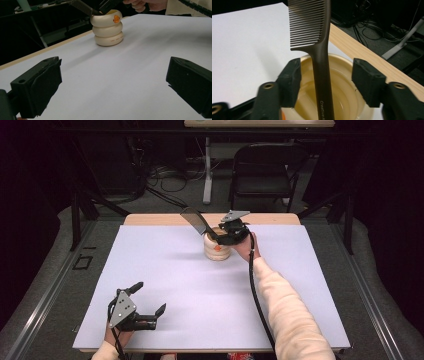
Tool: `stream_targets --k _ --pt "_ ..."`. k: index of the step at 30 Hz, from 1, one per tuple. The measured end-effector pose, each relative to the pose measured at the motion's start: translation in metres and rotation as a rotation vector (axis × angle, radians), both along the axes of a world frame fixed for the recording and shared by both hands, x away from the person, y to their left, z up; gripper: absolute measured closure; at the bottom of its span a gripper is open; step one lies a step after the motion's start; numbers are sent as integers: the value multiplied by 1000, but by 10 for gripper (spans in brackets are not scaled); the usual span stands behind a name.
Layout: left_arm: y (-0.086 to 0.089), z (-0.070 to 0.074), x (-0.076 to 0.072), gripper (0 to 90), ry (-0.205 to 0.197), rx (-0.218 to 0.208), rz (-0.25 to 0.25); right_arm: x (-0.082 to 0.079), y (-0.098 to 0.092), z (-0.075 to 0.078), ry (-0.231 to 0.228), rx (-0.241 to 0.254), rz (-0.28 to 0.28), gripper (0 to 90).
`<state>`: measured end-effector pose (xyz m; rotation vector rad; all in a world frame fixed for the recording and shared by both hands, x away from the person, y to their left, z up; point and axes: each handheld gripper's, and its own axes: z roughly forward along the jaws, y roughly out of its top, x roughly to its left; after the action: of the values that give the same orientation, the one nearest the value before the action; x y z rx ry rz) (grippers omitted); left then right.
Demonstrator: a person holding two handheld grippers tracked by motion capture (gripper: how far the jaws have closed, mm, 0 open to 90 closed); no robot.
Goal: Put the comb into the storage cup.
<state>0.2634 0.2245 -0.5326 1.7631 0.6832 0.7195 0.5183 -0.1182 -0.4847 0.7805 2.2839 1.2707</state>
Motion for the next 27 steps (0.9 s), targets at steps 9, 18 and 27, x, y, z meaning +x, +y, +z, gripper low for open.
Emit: stream_targets --k 9,18,27 --pt "1 0 0 1 2 -6 5 -14 -11 23 48 -44 30 138" --pt "0 0 1 1 8 -7 7 -29 -18 35 112 -99 55 10" --pt "0 0 0 1 5 -4 6 -45 -28 41 132 -113 77 0"
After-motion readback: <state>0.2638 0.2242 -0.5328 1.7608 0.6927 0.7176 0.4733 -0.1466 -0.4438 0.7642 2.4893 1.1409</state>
